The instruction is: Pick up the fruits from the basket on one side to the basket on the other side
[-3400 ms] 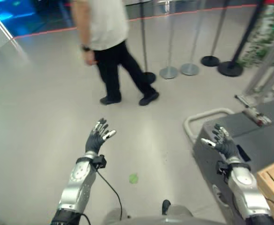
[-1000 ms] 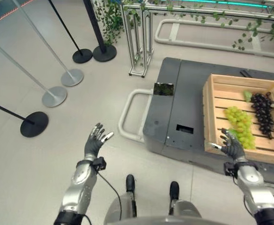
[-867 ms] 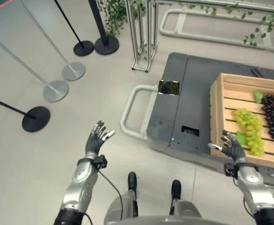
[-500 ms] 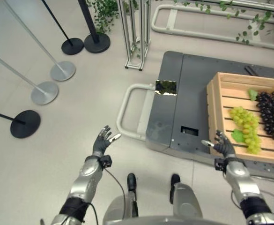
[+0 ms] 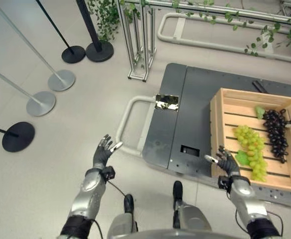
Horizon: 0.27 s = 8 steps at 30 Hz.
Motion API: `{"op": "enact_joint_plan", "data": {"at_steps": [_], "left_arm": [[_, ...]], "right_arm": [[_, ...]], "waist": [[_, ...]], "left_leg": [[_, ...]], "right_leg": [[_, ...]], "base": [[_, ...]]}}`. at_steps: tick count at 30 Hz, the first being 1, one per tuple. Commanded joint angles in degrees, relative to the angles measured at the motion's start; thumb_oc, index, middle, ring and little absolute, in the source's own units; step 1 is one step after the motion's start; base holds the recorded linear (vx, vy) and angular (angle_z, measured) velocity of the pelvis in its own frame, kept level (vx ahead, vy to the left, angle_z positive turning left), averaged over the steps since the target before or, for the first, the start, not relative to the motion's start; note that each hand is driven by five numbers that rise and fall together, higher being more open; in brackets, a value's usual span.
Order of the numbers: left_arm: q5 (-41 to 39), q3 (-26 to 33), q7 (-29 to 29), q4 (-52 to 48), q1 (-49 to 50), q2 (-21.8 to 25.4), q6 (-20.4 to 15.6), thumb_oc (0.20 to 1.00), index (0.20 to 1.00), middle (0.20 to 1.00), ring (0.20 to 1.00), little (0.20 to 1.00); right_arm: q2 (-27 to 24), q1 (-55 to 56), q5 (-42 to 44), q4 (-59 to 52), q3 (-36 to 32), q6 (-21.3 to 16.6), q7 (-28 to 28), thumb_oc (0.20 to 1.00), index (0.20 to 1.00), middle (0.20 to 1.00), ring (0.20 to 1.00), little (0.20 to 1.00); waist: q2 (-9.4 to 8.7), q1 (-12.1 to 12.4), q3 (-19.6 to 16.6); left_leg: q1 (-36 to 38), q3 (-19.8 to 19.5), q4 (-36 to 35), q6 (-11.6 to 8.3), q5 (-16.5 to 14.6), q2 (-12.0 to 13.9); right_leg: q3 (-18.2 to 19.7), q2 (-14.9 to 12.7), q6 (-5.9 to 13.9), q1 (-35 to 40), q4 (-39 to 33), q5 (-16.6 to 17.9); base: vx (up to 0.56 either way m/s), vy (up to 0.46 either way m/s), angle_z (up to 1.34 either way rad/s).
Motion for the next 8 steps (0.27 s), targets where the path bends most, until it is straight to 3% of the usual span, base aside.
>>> {"op": "enact_joint_plan", "data": {"at_steps": [1, 8], "left_arm": [[-0.2, 0.1, -0.1, -0.8, 0.3, 1.0, -1.6, 1.000, 1.000, 1.000, 1.000, 1.000], [-0.5, -0.4, -0.8, 1.1, 0.5, 0.6, -1.1, 1.000, 1.000, 1.000, 1.000, 1.000]], "right_arm": [[-1.6, 1.2, 0.7, -2.8, -1.8, -2.3, -0.5, 1.000, 1.000, 1.000, 1.000, 1.000], [-1.9, 0.8, 0.3, -1.9, -0.9, -1.9, 0.0, 1.000, 1.000, 1.000, 1.000, 1.000]], "waist": [[-1.02, 0.0, -3.1], [-0.68, -0.4, -3.6]], "left_leg": [[-6.0, -1.0, 4.0, 0.28, -1.6, -1.7], [-5.2, -1.3, 4.5, -0.01, -1.9, -1.2]], "right_leg": [[-2.7, -2.7, 3.91, 5.0, 3.4, -15.1], [-3.0, -2.2, 3.59, 6.6, 2.8, -15.7]], "base": [[0.01, -0.042, 0.02], [0.01, -0.023, 0.01]]}}
